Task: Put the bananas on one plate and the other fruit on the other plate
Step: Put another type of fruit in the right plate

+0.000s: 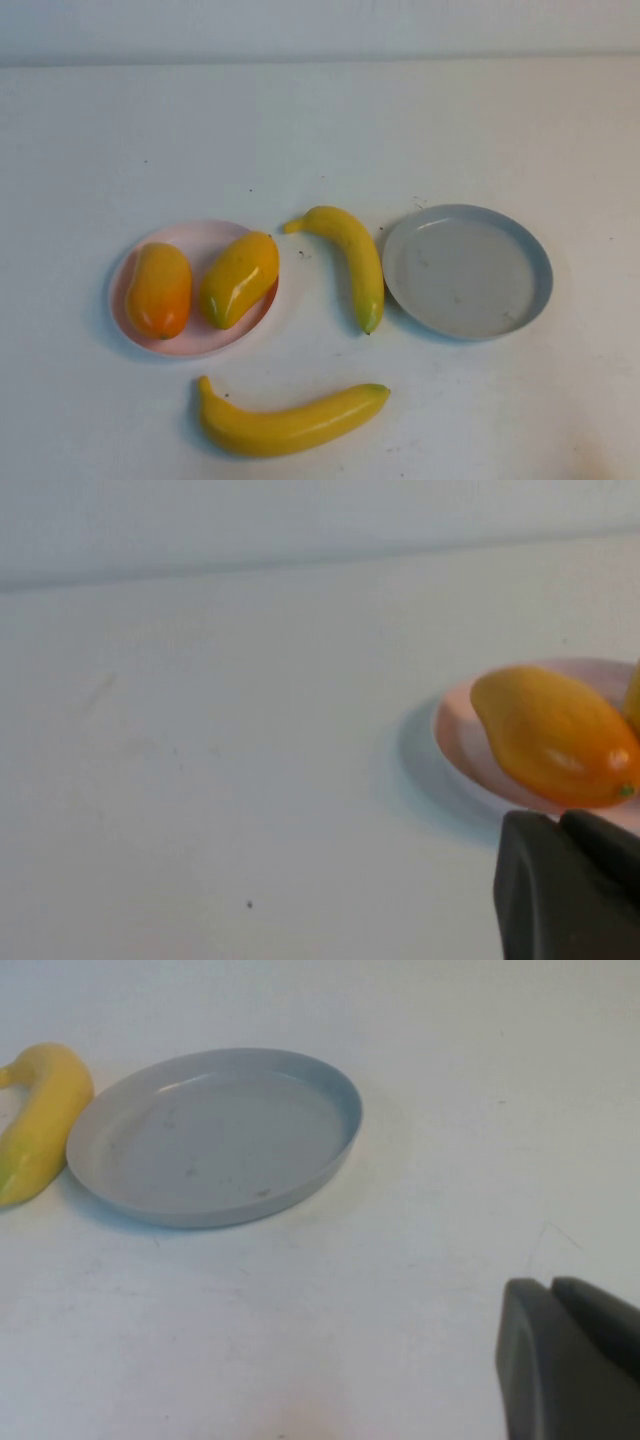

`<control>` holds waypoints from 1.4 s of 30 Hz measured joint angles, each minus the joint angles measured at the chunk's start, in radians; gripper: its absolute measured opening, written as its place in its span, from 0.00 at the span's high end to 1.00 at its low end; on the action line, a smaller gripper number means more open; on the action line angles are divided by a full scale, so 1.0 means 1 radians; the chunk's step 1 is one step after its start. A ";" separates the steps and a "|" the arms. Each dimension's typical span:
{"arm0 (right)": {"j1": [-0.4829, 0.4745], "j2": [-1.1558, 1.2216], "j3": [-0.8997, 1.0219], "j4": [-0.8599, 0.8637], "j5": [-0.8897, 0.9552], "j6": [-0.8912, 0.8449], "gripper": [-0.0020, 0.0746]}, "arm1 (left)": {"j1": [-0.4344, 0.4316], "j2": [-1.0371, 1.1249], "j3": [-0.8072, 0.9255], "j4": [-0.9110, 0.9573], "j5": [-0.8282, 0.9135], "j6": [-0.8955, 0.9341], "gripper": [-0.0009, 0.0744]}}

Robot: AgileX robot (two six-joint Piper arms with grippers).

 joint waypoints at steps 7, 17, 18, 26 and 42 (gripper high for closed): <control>0.000 0.000 0.000 0.000 0.000 0.000 1.00 | 0.001 0.000 0.000 0.000 0.159 0.000 0.99; 0.000 0.000 0.000 0.000 0.000 0.000 1.00 | 0.001 -0.002 0.000 0.000 0.161 0.000 0.99; 0.000 0.000 0.000 0.000 0.000 0.000 1.00 | 0.001 -0.002 0.000 0.000 0.161 0.000 0.99; 0.000 0.000 0.000 0.000 0.000 0.000 1.00 | 0.001 -0.002 0.000 0.000 0.161 0.000 0.99; 0.000 0.000 0.000 0.002 -0.022 0.000 1.00 | 0.004 -0.002 0.000 0.000 0.161 0.000 0.99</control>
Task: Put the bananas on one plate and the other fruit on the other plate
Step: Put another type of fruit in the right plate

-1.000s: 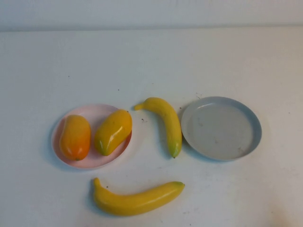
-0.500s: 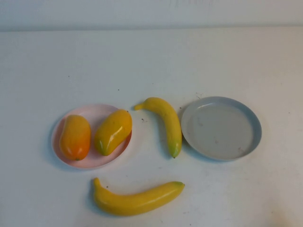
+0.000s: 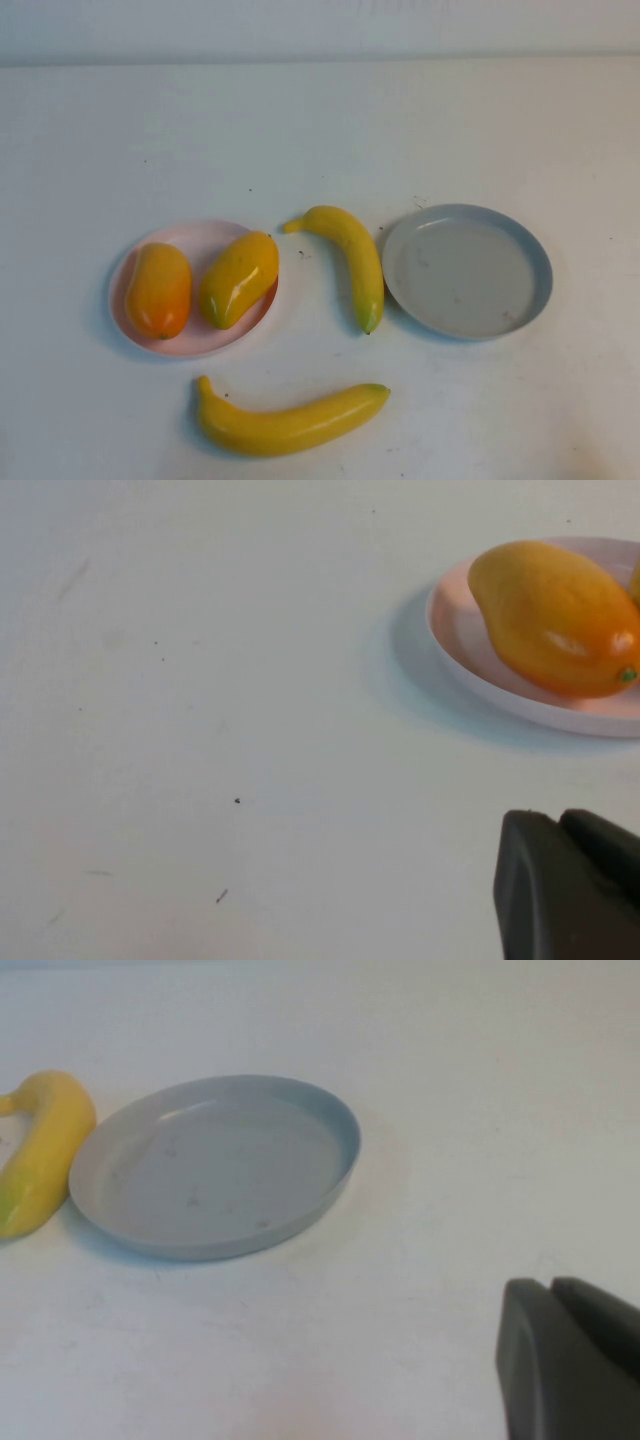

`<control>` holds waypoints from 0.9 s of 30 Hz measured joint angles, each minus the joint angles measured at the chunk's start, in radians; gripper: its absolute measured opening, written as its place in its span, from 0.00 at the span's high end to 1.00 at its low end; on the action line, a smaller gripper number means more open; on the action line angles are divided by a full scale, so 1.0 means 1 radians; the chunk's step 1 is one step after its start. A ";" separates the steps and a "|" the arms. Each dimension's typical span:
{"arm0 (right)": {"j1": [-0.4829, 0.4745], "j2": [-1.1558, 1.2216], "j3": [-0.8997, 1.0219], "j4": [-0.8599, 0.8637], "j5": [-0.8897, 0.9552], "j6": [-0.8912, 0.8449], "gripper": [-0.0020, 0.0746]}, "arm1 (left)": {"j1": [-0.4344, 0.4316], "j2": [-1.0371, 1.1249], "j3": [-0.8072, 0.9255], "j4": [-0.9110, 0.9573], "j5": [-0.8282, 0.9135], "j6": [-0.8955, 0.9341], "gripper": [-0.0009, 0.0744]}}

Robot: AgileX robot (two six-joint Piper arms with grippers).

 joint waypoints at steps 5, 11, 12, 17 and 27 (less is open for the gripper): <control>0.000 0.000 0.000 0.126 -0.128 0.000 1.00 | 0.000 0.000 0.000 0.000 0.000 0.000 0.99; 0.000 0.000 0.000 0.297 -0.288 0.000 1.00 | 0.000 0.000 0.000 0.000 0.000 0.000 0.99; 0.000 0.000 0.000 0.310 -0.301 0.000 1.00 | 0.000 0.000 0.000 0.000 0.000 0.000 0.99; 0.000 0.000 -0.003 0.452 -0.319 0.012 1.00 | 0.000 0.000 0.000 0.000 0.000 0.000 0.99; 0.000 0.293 -0.335 0.521 0.142 -0.055 1.00 | 0.000 0.000 0.000 0.000 0.000 0.000 0.99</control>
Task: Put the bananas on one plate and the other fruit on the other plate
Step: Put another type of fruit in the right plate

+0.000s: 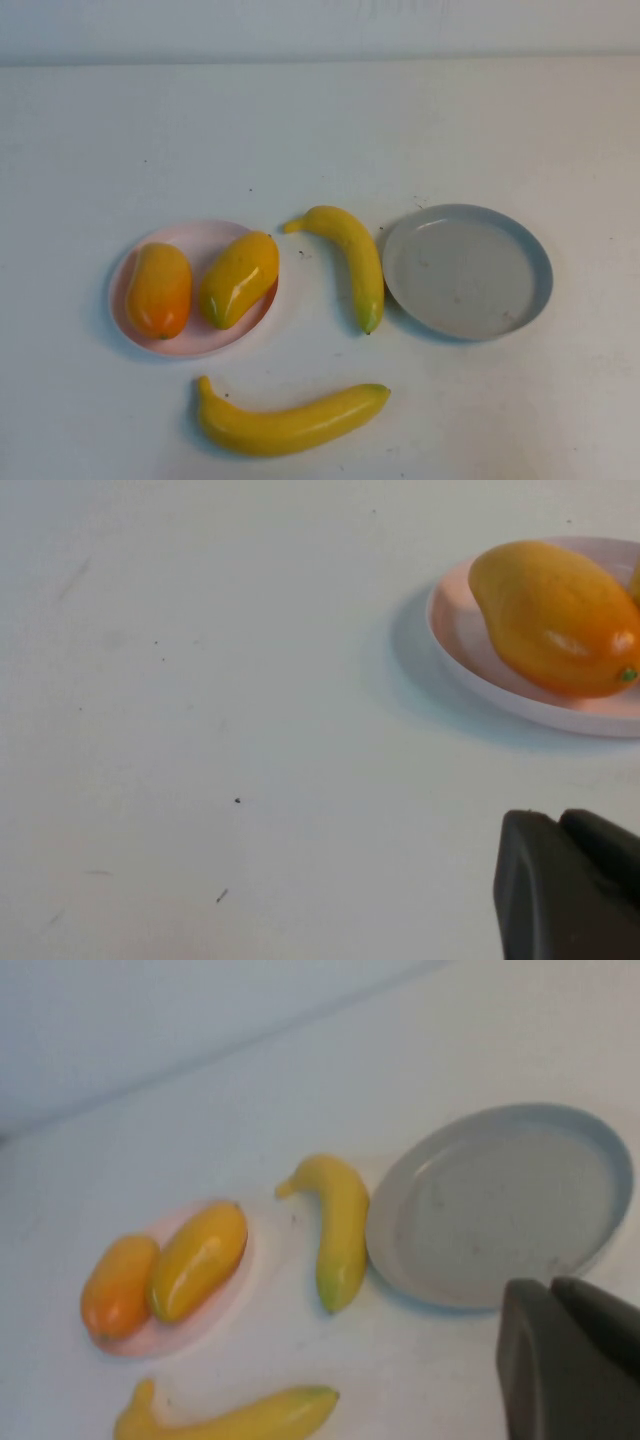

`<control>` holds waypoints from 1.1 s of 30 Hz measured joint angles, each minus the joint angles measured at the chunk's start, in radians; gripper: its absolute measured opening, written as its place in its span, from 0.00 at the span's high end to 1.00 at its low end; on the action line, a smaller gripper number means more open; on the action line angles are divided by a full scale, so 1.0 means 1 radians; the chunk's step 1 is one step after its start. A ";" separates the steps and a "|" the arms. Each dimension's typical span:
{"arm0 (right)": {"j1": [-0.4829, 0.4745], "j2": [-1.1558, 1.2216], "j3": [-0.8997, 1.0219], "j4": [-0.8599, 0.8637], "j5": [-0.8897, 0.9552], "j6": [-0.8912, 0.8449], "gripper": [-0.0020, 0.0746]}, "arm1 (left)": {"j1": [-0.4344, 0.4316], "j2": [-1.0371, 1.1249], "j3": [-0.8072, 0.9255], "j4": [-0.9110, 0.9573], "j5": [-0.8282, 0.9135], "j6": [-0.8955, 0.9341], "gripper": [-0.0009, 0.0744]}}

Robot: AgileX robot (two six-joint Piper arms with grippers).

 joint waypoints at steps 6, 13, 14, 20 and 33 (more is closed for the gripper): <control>0.000 0.300 -0.207 0.000 0.209 -0.206 1.00 | 0.000 0.000 0.000 0.000 0.000 0.000 0.99; 0.000 0.623 -0.380 -0.003 0.313 -0.376 1.00 | 0.000 0.000 0.000 0.000 0.000 0.000 0.99; 0.008 0.662 -0.401 -0.004 0.313 -0.393 1.00 | 0.000 0.000 0.000 0.000 0.000 0.000 0.99; 0.130 0.847 -0.506 -0.025 0.311 -0.439 1.00 | 0.000 0.000 0.000 0.000 0.000 0.000 0.99; 0.455 1.150 -0.776 -0.163 0.347 -0.659 0.99 | 0.000 0.000 0.000 0.000 0.000 0.000 0.99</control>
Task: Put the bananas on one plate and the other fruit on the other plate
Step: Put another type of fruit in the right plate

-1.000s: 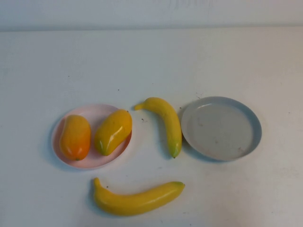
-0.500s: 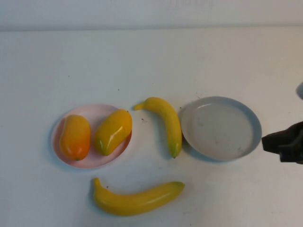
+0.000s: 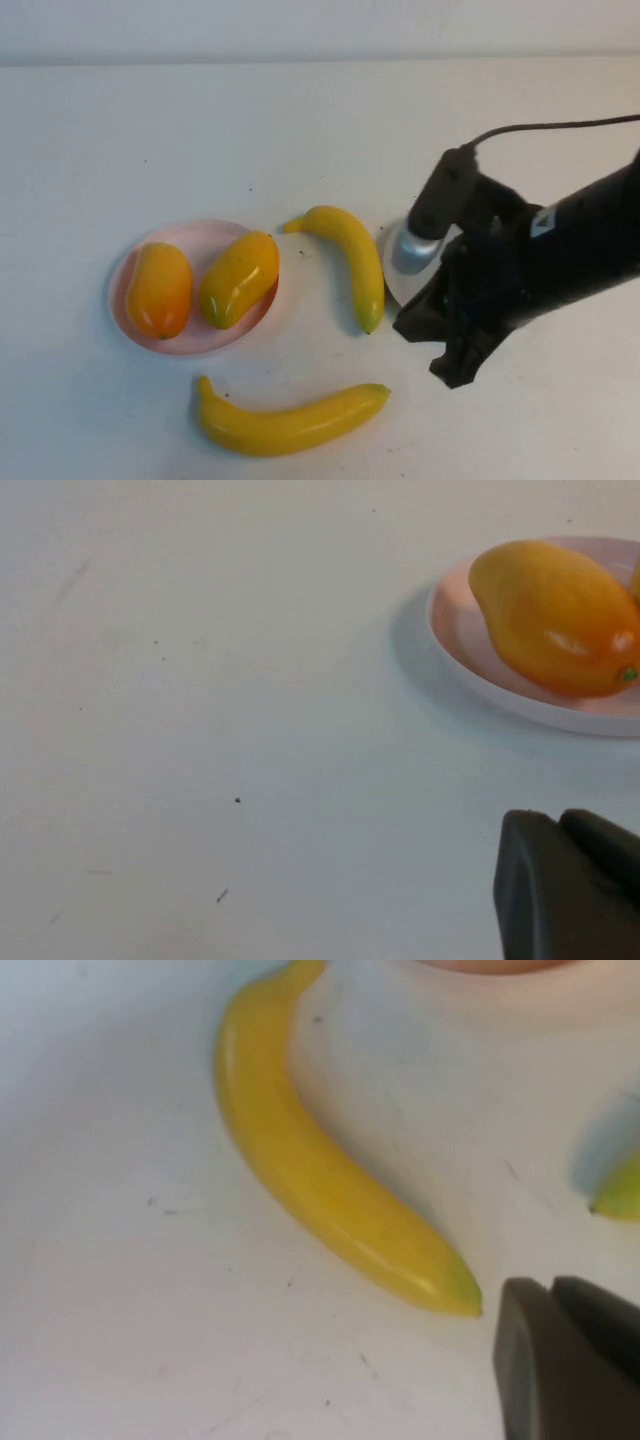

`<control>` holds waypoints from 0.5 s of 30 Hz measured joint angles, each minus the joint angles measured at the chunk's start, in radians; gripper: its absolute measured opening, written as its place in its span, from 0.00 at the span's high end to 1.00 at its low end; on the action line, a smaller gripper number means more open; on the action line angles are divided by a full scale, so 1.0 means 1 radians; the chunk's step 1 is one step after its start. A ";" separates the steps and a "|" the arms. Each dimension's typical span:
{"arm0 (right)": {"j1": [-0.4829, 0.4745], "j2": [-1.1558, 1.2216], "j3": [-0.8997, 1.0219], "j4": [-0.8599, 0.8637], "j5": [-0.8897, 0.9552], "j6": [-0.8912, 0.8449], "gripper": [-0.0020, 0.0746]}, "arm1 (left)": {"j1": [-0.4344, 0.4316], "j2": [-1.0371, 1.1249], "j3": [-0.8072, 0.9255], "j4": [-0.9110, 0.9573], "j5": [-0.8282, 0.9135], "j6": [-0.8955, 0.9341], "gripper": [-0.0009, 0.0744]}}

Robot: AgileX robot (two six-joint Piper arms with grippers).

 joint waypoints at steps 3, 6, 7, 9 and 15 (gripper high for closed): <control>0.041 0.061 -0.057 -0.010 0.016 -0.107 0.94 | 0.000 0.000 0.000 0.000 0.000 0.000 0.99; 0.073 0.131 -0.110 -0.014 0.032 -0.185 0.82 | 0.000 0.000 0.000 0.000 0.000 0.000 0.99; 0.080 0.151 -0.126 -0.014 0.040 -0.200 0.77 | 0.000 0.000 0.000 0.000 0.000 0.000 0.99; 0.095 0.203 -0.165 -0.021 0.055 -0.224 0.65 | 0.000 0.000 0.000 0.000 0.000 0.000 0.99; 0.130 0.338 -0.244 -0.047 0.101 -0.371 0.45 | 0.000 0.000 0.000 0.000 0.000 0.000 0.99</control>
